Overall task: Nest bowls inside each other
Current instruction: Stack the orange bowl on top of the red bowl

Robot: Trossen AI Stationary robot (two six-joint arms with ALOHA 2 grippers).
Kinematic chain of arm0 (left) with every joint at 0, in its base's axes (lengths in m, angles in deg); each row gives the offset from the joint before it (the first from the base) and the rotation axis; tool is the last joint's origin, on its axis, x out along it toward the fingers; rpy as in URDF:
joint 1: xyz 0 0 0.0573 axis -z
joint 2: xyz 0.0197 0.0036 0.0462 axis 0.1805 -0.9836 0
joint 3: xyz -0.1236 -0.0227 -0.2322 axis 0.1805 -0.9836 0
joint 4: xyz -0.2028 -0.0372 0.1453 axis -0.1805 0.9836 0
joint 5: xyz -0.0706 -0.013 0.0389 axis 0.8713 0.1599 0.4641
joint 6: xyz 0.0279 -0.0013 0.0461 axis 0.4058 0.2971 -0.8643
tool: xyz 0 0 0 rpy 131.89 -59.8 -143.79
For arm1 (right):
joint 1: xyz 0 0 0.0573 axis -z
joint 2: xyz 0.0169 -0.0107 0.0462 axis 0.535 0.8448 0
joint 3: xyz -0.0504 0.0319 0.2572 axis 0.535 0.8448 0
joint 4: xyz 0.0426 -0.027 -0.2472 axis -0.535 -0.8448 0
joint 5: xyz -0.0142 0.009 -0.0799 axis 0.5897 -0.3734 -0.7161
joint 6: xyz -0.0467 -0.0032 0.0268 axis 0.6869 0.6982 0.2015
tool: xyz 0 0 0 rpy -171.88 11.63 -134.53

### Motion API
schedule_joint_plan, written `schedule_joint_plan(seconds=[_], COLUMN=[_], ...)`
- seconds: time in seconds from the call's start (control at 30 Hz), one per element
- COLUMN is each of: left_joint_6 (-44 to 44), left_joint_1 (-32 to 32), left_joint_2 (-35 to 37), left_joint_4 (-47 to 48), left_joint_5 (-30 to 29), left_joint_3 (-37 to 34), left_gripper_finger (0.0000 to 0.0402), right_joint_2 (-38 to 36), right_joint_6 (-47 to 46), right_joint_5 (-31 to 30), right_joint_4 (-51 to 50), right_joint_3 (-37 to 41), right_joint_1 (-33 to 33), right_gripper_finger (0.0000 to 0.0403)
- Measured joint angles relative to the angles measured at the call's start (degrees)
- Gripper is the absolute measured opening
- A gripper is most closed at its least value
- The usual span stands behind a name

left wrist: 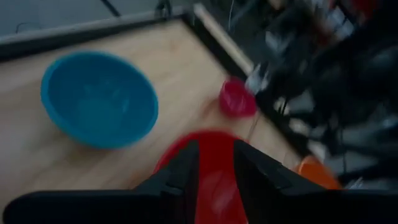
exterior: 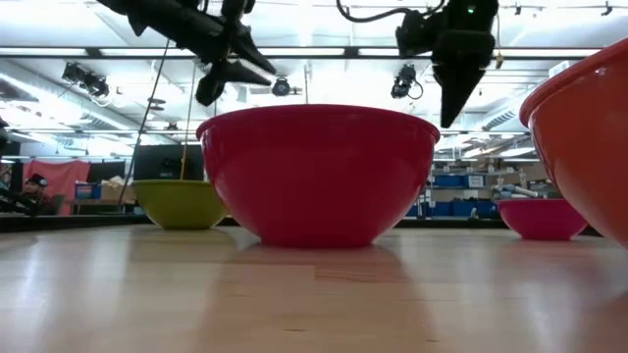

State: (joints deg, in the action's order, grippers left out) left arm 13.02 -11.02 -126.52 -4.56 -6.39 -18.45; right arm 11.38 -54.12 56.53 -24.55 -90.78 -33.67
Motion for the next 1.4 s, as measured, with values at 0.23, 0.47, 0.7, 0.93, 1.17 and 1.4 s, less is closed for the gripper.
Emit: schedule_joint_plan(seconds=[0.23, 0.47, 0.7, 0.93, 1.17, 1.4], left_joint_6=[-2.11, -8.41, 2.16, 1.19, -0.74, -2.86], left_joint_1=[4.74, 8.51, 10.99, 10.53, 11.0, 14.54], left_joint_2=[0.27, -0.24, -4.43, -8.1, -5.91, -2.93], left_joint_4=[-10.0, -9.27, -9.42, -7.39, -4.92, 0.43], left_joint_5=[-12.54, -14.28, -14.0, -5.38, 4.92, 0.71], left_joint_3=[0.0, 0.0, 0.02, 0.02, 0.05, 0.02], left_gripper_finger=[0.0089, 0.0072, 0.0112, 0.0149, 0.015, 0.015], right_joint_2=[-8.9, -17.44, -17.67, -15.43, -17.41, -16.29], right_joint_6=[2.98, 7.14, 0.29, -5.04, -10.17, -17.2], right_joint_5=[3.81, 18.31, 19.89, 26.63, 31.32, 25.75], right_joint_4=[4.68, 12.82, 25.26, 17.11, 10.71, 14.68], right_joint_3=[9.01, 17.56, 25.24, 24.9, 21.75, 23.84], right_joint_1=[2.89, 5.52, 5.64, 0.37, -11.48, -19.93], right_gripper_finger=[0.0126, 0.0126, 0.0126, 0.0126, 0.0127, 0.0166])
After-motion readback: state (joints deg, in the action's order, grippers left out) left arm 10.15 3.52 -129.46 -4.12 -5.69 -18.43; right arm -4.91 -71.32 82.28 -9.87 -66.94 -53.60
